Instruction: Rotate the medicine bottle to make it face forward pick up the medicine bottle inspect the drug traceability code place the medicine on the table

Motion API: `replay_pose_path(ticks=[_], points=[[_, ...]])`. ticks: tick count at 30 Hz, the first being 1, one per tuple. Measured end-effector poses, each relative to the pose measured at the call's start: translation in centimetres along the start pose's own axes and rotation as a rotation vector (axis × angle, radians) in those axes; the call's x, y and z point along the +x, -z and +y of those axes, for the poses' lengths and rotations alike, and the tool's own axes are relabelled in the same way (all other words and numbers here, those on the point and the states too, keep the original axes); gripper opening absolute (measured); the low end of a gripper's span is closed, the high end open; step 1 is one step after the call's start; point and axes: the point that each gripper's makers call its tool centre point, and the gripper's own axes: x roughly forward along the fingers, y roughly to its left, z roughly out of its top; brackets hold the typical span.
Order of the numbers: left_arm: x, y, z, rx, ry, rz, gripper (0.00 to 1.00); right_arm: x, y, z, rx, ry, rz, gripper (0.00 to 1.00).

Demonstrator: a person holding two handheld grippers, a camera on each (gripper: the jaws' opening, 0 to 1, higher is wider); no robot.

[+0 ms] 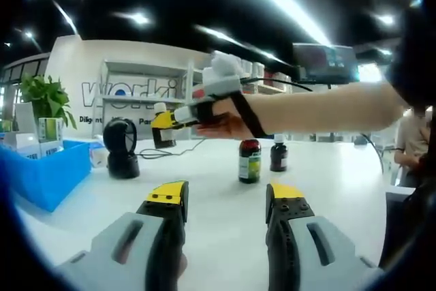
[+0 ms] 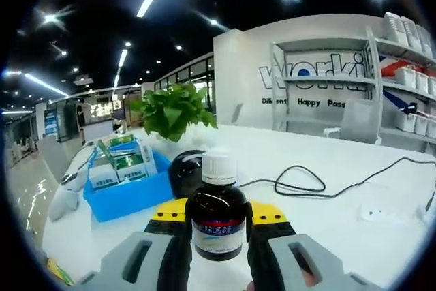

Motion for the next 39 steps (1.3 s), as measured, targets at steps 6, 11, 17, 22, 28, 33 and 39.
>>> replay_pose_path(ticks=[6, 11, 17, 22, 28, 33, 39], points=[[0.0, 0.0, 0.0, 0.003, -0.001, 0.001, 0.36, -0.5, -0.8, 0.1, -0.02, 0.027, -0.026, 0.26], [0.0, 0.0, -0.1, 0.005, -0.001, 0.002, 0.36, -0.9, -0.2, 0.5, -0.031, 0.043, -0.03, 0.26], [0.0, 0.1, 0.0, 0.007, -0.002, 0.004, 0.36, 0.1, -0.5, -0.5, -0.026, 0.034, -0.021, 0.26], [0.0, 0.1, 0.0, 0.007, -0.001, 0.005, 0.36, -0.7, -1.3, 0.2, -0.032, 0.012, -0.033, 0.26], [0.0, 0.1, 0.0, 0.007, -0.001, 0.004, 0.36, -1.1, -3.9, -0.1, -0.079, -0.03, -0.065, 0.26], [0.0, 0.1, 0.0, 0.008, 0.0, 0.005, 0.36, -1.1, -5.3, -0.5, -0.124, -0.108, -0.052, 0.26], [0.0, 0.1, 0.0, 0.009, -0.001, 0.006, 0.36, -1.2, -6.3, -1.1, -0.162, -0.204, -0.081, 0.26]])
